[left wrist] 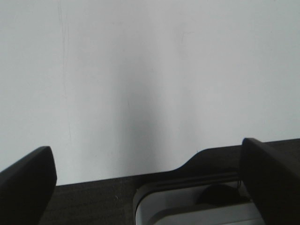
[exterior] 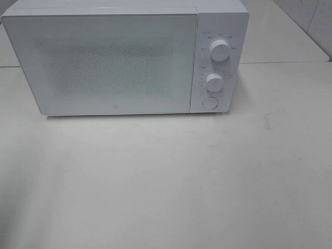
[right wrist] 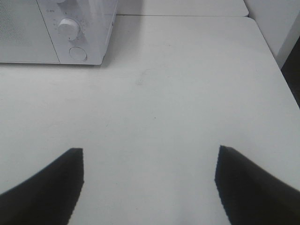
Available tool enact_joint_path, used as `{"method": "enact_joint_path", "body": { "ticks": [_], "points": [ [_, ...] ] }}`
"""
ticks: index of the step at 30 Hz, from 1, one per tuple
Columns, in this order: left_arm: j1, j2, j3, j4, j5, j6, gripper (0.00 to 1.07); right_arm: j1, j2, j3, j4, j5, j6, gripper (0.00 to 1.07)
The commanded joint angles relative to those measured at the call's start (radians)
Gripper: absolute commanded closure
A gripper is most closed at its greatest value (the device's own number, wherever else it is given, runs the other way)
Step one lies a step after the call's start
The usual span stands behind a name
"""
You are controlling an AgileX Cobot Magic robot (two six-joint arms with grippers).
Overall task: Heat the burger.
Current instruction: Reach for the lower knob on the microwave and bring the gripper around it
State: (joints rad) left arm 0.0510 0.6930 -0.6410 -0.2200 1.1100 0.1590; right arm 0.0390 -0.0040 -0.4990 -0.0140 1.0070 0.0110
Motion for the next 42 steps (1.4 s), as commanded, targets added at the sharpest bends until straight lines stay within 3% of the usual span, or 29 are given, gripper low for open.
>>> {"method": "enact_joint_path", "body": {
  "ticks": [1, 9, 11, 14, 28, 42],
  "points": [
    [0.002, -0.076, 0.039, 0.000, -0.032, -0.005, 0.07, -0.003, -0.028, 0.001, 0.003, -0.010, 0.001, 0.32],
    [0.002, -0.292, 0.110, 0.050, -0.053, -0.024, 0.07, -0.003, -0.028, 0.001, 0.003, -0.010, 0.001, 0.32],
    [0.002, -0.392, 0.125, 0.077, -0.040, -0.091, 0.07, -0.003, -0.028, 0.001, 0.003, -0.010, 0.001, 0.32],
    [0.002, -0.459, 0.125, 0.100, -0.041, -0.118, 0.07, -0.003, -0.028, 0.001, 0.003, -0.010, 0.001, 0.32],
    [0.002, -0.661, 0.125, 0.121, -0.041, -0.113, 0.07, -0.003, -0.028, 0.001, 0.003, -0.010, 0.001, 0.32],
    [0.002, -0.725, 0.125, 0.121, -0.041, -0.116, 0.07, -0.003, -0.027, 0.001, 0.003, -0.010, 0.001, 0.32]
  ]
}}
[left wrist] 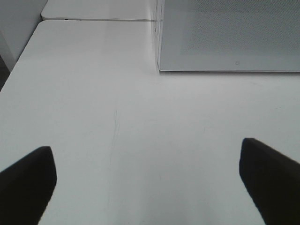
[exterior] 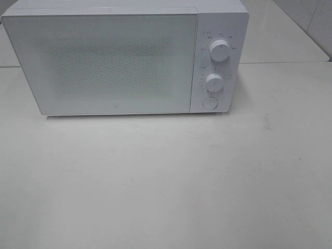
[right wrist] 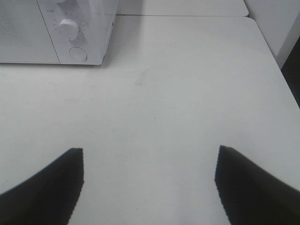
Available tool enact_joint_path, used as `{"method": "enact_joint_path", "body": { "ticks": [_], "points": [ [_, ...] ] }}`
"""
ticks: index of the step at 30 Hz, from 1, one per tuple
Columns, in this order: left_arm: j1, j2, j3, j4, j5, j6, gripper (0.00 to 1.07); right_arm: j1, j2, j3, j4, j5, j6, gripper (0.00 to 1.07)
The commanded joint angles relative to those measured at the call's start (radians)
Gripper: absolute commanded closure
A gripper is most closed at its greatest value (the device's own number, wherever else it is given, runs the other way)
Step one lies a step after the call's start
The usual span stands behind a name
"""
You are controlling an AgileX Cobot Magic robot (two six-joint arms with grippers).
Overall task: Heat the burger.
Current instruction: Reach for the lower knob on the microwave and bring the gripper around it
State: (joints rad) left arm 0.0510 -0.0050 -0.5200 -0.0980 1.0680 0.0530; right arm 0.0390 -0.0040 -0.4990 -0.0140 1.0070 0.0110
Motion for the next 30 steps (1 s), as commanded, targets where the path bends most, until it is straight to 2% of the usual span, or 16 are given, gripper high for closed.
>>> {"method": "enact_joint_path", "body": {
  "ticks": [1, 30],
  "points": [
    [0.002, -0.027, 0.004, -0.001, 0.001, -0.010, 0.07, -0.003, -0.027, 0.001, 0.003, -0.010, 0.001, 0.32],
    [0.002, -0.026, 0.004, -0.001, 0.001, -0.010, 0.07, -0.003, -0.027, 0.001, 0.004, -0.010, 0.004, 0.32]
  ]
}}
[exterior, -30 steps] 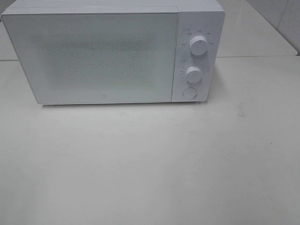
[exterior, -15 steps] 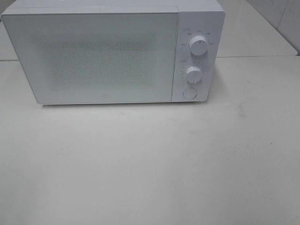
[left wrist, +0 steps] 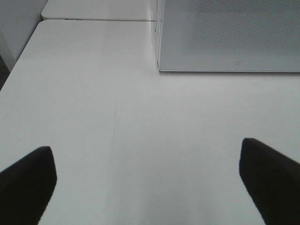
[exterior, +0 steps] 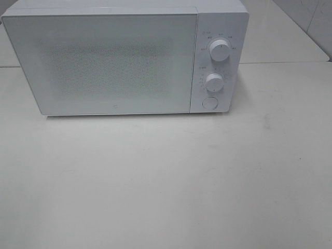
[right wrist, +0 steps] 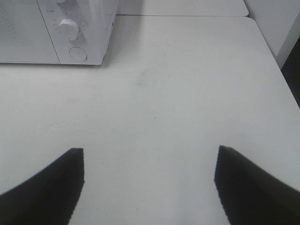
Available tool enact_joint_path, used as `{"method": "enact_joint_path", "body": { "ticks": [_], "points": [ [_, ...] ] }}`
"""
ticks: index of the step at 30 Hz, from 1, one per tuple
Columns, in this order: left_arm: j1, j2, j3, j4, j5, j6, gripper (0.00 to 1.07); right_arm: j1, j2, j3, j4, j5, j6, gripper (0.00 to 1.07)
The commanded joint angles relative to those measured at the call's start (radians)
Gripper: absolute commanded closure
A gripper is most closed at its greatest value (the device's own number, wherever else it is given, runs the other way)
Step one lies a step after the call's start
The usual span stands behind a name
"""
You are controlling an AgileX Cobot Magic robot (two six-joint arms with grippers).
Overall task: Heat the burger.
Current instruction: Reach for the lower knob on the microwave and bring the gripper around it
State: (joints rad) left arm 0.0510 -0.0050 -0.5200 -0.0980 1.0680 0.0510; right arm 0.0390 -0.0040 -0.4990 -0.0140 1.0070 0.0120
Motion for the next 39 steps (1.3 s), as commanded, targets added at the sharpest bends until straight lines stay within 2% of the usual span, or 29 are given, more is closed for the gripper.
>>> {"method": "enact_joint_path", "body": {
  "ticks": [1, 8, 14, 32, 39],
  "points": [
    [0.002, -0.026, 0.004, -0.001, 0.001, -0.008, 0.07, -0.002, -0.027, 0.001, 0.004, -0.010, 0.004, 0.32],
    [0.002, -0.026, 0.004, -0.001, 0.001, -0.008, 0.07, -0.002, -0.017, 0.001, 0.003, -0.013, 0.008, 0.32],
    [0.002, -0.026, 0.004, -0.001, 0.001, -0.008, 0.07, -0.002, 0.056, -0.025, 0.004, -0.060, 0.033, 0.32],
    [0.002, -0.026, 0.004, -0.001, 0.001, -0.008, 0.07, -0.002, 0.342, 0.015, 0.002, -0.492, 0.033, 0.32],
    [0.002, -0.026, 0.004, -0.001, 0.001, -0.008, 0.07, -0.002, 0.510, 0.030, 0.002, -0.662, 0.031, 0.32]
  ]
}}
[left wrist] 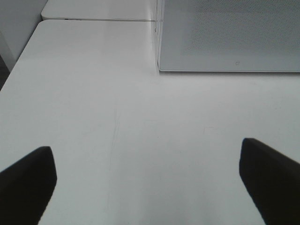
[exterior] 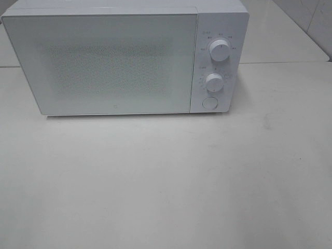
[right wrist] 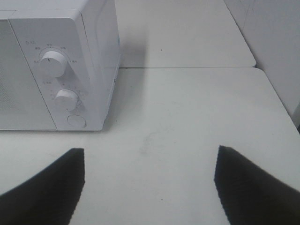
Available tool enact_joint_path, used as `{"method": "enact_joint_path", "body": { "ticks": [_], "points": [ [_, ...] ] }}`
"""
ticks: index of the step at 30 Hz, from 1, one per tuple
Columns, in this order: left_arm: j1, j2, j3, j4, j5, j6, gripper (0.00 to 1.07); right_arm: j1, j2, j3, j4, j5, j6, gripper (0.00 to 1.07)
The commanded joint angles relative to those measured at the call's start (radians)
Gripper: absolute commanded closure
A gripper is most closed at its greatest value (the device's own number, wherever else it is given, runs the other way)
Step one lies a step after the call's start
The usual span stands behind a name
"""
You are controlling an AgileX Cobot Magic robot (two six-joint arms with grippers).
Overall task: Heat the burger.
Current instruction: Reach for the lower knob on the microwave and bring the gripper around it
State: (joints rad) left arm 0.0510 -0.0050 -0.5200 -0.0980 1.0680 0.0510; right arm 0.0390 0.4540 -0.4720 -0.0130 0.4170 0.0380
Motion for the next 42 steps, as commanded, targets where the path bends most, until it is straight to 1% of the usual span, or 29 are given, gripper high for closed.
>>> {"method": "enact_joint_path", "body": {
  "ticks": [1, 4, 5, 9, 10, 12, 13, 18, 19, 20, 22, 23, 24, 25, 26, 27, 29, 31, 32, 33, 34, 35, 36, 37, 38, 39, 40, 41, 42],
  "points": [
    [0.002, -0.026, 0.004, -0.001, 0.001, -0.008, 0.07, -0.002, 0.052, 0.003, 0.001, -0.072, 0.005, 0.32],
    [0.002, -0.026, 0.004, -0.001, 0.001, -0.008, 0.07, -0.002, 0.120, 0.003, 0.001, -0.139, 0.005, 0.32],
    [0.002, -0.026, 0.004, -0.001, 0.001, -0.008, 0.07, -0.002, 0.169, 0.003, 0.001, -0.185, 0.005, 0.32],
    [0.002, -0.026, 0.004, -0.001, 0.001, -0.008, 0.07, -0.002, 0.238, 0.003, 0.001, -0.273, 0.005, 0.32],
    [0.002, -0.026, 0.004, -0.001, 0.001, -0.008, 0.07, -0.002, 0.281, 0.003, 0.001, -0.339, 0.005, 0.32],
    [0.002, -0.026, 0.004, -0.001, 0.001, -0.008, 0.07, -0.002, 0.304, 0.003, 0.002, -0.366, 0.006, 0.32],
    [0.002, -0.026, 0.004, -0.001, 0.001, -0.008, 0.07, -0.002, 0.348, 0.003, 0.002, -0.429, 0.010, 0.32],
    [0.002, -0.026, 0.004, -0.001, 0.001, -0.008, 0.07, -0.002, 0.425, 0.005, -0.001, -0.542, 0.012, 0.32],
    [0.002, -0.026, 0.004, -0.001, 0.001, -0.008, 0.07, -0.002, 0.460, 0.023, 0.000, -0.621, 0.012, 0.32],
    [0.002, -0.026, 0.004, -0.001, 0.001, -0.008, 0.07, -0.002, 0.460, 0.023, 0.000, -0.621, 0.012, 0.32],
    [0.002, -0.026, 0.004, -0.001, 0.001, -0.008, 0.07, -0.001, 0.516, 0.084, 0.000, -0.775, 0.011, 0.32],
    [0.002, -0.026, 0.004, -0.001, 0.001, -0.008, 0.07, -0.001, 0.516, 0.084, 0.000, -0.775, 0.011, 0.32],
    [0.002, -0.026, 0.004, -0.001, 0.001, -0.008, 0.07, -0.001, 0.549, 0.122, 0.001, -0.884, 0.010, 0.32],
    [0.002, -0.026, 0.004, -0.001, 0.001, -0.008, 0.07, -0.001, 0.568, 0.143, 0.003, -0.940, 0.008, 0.32],
    [0.002, -0.026, 0.004, -0.001, 0.001, -0.008, 0.07, -0.001, 0.568, 0.143, 0.003, -0.940, 0.008, 0.32],
    [0.002, -0.026, 0.004, -0.001, 0.001, -0.008, 0.07, -0.001, 0.602, 0.177, 0.013, -1.026, 0.000, 0.32],
    [0.002, -0.026, 0.004, -0.001, 0.001, -0.008, 0.07, 0.005, 0.620, 0.194, 0.026, -1.069, -0.012, 0.32],
    [0.002, -0.026, 0.004, -0.001, 0.001, -0.008, 0.07, 0.083, 0.699, 0.246, 0.168, -1.209, -0.147, 0.32],
    [0.002, -0.026, 0.004, -0.001, 0.001, -0.008, 0.07, 0.083, 0.699, 0.246, 0.168, -1.209, -0.147, 0.32],
    [0.002, -0.026, 0.004, -0.001, 0.001, -0.008, 0.07, 0.108, 0.719, 0.253, 0.204, -1.239, -0.177, 0.32],
    [0.002, -0.026, 0.004, -0.001, 0.001, -0.008, 0.07, 0.173, 0.774, 0.267, 0.284, -1.318, -0.233, 0.32],
    [0.002, -0.026, 0.004, -0.001, 0.001, -0.008, 0.07, 0.173, 0.774, 0.267, 0.284, -1.318, -0.233, 0.32],
    [0.002, -0.026, 0.004, -0.001, 0.001, -0.008, 0.07, 0.199, 0.802, 0.270, 0.313, -1.353, -0.249, 0.32],
    [0.002, -0.026, 0.004, -0.001, 0.001, -0.008, 0.07, 0.257, 0.861, 0.270, 0.374, -1.429, -0.279, 0.32],
    [0.002, -0.026, 0.004, -0.001, 0.001, -0.008, 0.07, 0.257, 0.861, 0.270, 0.374, -1.429, -0.279, 0.32],
    [0.002, -0.026, 0.004, -0.001, 0.001, -0.008, 0.07, 0.285, 0.884, 0.270, 0.396, -1.469, -0.283, 0.32],
    [0.002, -0.026, 0.004, -0.001, 0.001, -0.007, 0.07, 0.332, 0.934, 0.270, 0.453, -1.541, -0.284, 0.32],
    [0.002, -0.026, 0.004, -0.001, 0.001, -0.007, 0.07, 0.332, 0.934, 0.270, 0.453, -1.541, -0.284, 0.32],
    [0.002, -0.026, 0.004, -0.001, 0.001, -0.007, 0.07, 0.359, 0.959, 0.270, 0.481, -1.578, -0.284, 0.32]
  ]
}}
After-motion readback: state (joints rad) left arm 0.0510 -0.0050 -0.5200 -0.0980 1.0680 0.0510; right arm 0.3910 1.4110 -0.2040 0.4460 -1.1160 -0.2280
